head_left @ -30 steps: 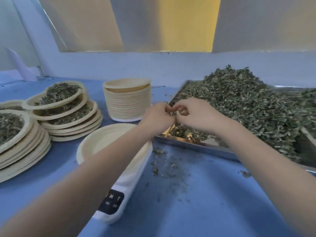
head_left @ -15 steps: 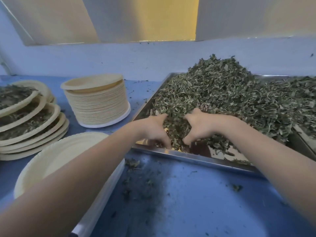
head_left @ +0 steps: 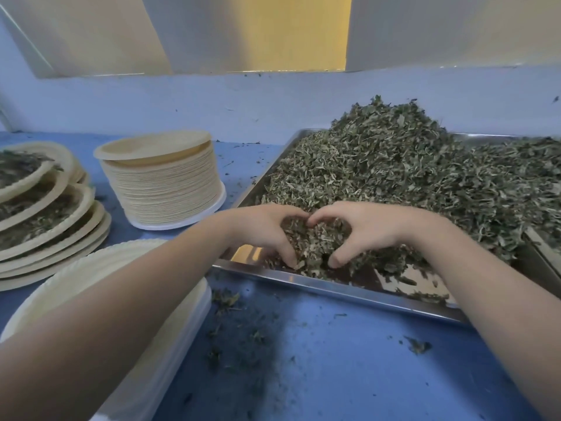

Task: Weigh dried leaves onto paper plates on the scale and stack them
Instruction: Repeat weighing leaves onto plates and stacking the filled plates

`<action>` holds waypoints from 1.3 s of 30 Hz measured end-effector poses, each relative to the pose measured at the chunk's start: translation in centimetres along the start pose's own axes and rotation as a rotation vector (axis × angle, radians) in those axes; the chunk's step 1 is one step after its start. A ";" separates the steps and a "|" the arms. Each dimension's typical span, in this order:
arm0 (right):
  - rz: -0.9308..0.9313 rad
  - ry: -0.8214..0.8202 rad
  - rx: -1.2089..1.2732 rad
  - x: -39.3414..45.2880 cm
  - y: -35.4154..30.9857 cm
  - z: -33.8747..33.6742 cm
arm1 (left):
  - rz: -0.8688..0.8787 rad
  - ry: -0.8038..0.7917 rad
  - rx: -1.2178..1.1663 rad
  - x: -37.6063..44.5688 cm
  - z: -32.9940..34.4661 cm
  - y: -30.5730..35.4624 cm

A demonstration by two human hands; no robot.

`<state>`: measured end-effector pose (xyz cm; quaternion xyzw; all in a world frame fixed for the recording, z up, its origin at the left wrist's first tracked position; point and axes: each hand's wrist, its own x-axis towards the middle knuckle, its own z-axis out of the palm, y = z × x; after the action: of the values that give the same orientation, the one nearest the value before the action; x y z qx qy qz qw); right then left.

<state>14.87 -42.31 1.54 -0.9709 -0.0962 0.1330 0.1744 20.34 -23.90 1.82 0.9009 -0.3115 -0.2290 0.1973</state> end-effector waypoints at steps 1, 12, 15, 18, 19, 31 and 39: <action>0.015 -0.013 0.028 -0.4 0.3 -0.2 | -0.011 0.011 0.045 -0.5 -0.3 -0.3; -0.022 0.234 -0.023 1.8 -3.5 2.7 | -0.134 0.097 -0.073 -0.6 1.6 1.3; -0.019 0.300 -0.004 1.3 -3.7 2.3 | -0.105 0.189 -0.102 -0.9 1.5 1.5; -0.012 0.369 0.120 0.9 -4.7 1.0 | -0.074 0.277 -0.219 -2.1 0.2 1.8; -0.023 0.393 0.145 0.9 -5.4 0.5 | -0.071 0.305 -0.236 -2.8 -0.5 1.8; -0.320 0.298 0.287 3.0 -20.9 0.7 | -0.156 0.421 -0.326 -16.7 -6.6 -5.6; -0.267 -0.028 0.037 2.5 -22.1 2.2 | -0.227 0.413 -0.296 -21.7 -5.6 -9.5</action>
<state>13.53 -20.70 7.01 -0.9441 -0.2245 0.1241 0.2070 12.58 -1.69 7.92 0.9190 -0.1250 -0.1040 0.3591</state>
